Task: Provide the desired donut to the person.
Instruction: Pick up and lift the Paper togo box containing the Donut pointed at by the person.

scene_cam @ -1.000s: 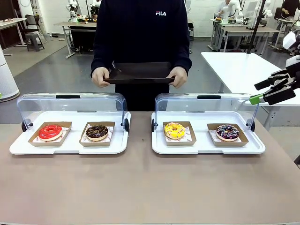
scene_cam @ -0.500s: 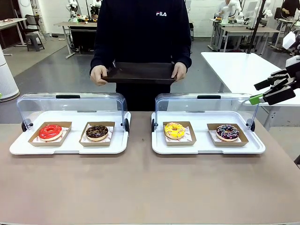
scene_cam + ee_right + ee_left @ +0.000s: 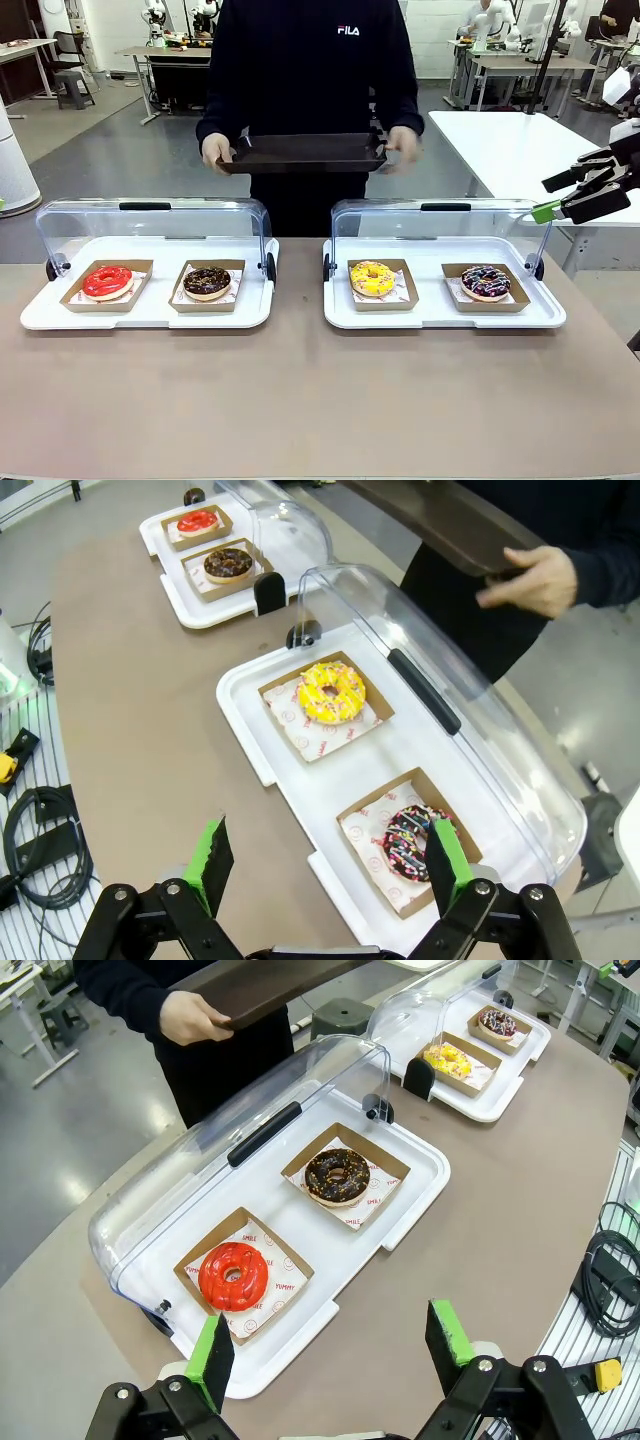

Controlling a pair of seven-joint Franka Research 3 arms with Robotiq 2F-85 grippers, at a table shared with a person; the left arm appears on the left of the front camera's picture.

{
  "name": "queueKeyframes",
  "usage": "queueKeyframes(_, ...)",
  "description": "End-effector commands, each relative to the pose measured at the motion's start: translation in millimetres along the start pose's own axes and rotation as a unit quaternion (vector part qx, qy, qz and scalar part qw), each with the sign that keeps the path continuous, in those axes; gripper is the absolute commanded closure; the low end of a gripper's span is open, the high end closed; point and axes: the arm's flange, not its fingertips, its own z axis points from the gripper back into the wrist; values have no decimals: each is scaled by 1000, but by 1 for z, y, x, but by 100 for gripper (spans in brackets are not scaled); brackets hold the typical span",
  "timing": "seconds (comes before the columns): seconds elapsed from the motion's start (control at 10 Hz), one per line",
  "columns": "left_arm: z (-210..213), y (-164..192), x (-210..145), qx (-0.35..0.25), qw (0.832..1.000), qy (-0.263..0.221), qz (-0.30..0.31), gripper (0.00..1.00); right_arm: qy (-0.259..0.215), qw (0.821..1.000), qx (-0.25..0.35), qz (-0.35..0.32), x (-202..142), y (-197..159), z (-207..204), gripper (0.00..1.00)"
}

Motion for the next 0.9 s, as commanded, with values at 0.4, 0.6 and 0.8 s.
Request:
queueKeyframes(0.4, 1, 0, 0, -2, 1000, -4, 0, 0, -13, 1000, 6, 1, -1, 0, -2, 0)
queueKeyframes(0.6, 1, 0, 0, -2, 1000, -4, 0, 0, -13, 1000, 6, 1, -1, 0, -2, 0)
queueKeyframes(0.8, 1, 0, 0, -2, 1000, -4, 0, 0, -13, 1000, 6, 1, -1, 0, -2, 0)
